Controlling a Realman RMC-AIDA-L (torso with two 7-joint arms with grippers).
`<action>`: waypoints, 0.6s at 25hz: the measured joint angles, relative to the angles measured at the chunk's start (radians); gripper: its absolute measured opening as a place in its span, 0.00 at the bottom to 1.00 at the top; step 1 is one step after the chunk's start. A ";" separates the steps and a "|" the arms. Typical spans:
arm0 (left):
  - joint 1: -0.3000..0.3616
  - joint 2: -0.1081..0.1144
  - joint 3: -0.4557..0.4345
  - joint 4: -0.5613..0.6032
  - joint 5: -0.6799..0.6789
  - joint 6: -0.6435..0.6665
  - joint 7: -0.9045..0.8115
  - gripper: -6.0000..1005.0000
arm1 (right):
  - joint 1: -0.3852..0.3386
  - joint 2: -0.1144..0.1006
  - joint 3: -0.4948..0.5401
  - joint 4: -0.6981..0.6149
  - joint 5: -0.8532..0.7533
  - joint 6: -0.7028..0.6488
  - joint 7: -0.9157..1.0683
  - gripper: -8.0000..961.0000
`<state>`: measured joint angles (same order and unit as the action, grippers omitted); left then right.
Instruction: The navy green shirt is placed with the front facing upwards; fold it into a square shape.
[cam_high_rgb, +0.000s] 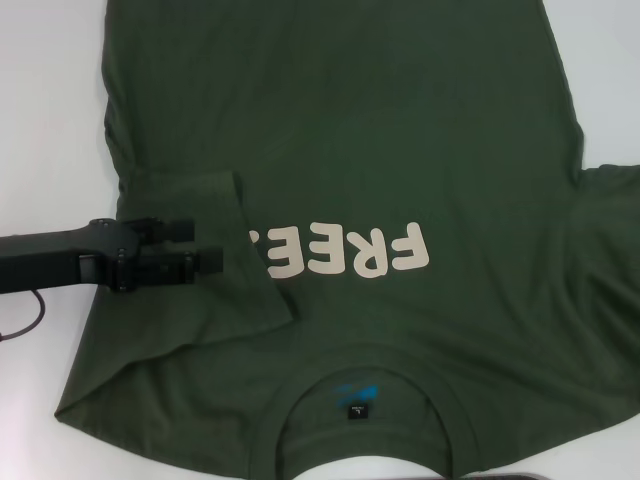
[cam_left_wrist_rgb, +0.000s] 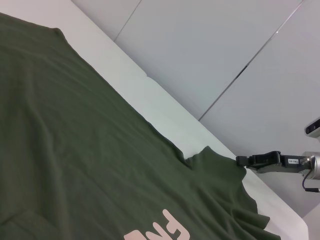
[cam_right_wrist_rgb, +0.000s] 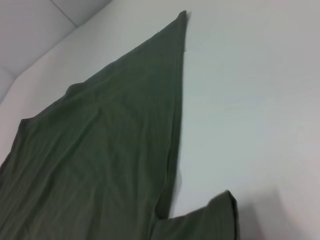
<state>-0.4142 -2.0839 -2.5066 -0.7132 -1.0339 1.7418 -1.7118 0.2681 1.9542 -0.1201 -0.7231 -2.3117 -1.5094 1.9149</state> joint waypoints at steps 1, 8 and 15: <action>0.000 -0.001 0.000 0.000 0.000 0.000 0.000 0.92 | -0.001 0.000 0.002 -0.003 0.000 -0.001 0.000 0.02; -0.002 -0.005 0.000 0.000 0.000 0.001 -0.001 0.92 | -0.001 0.000 0.005 -0.008 0.018 -0.037 -0.013 0.02; -0.006 -0.006 0.000 0.000 0.000 0.000 -0.001 0.92 | 0.013 0.007 0.000 -0.015 0.064 -0.110 -0.029 0.02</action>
<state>-0.4200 -2.0894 -2.5066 -0.7133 -1.0339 1.7418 -1.7124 0.2812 1.9613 -0.1202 -0.7384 -2.2477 -1.6196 1.8861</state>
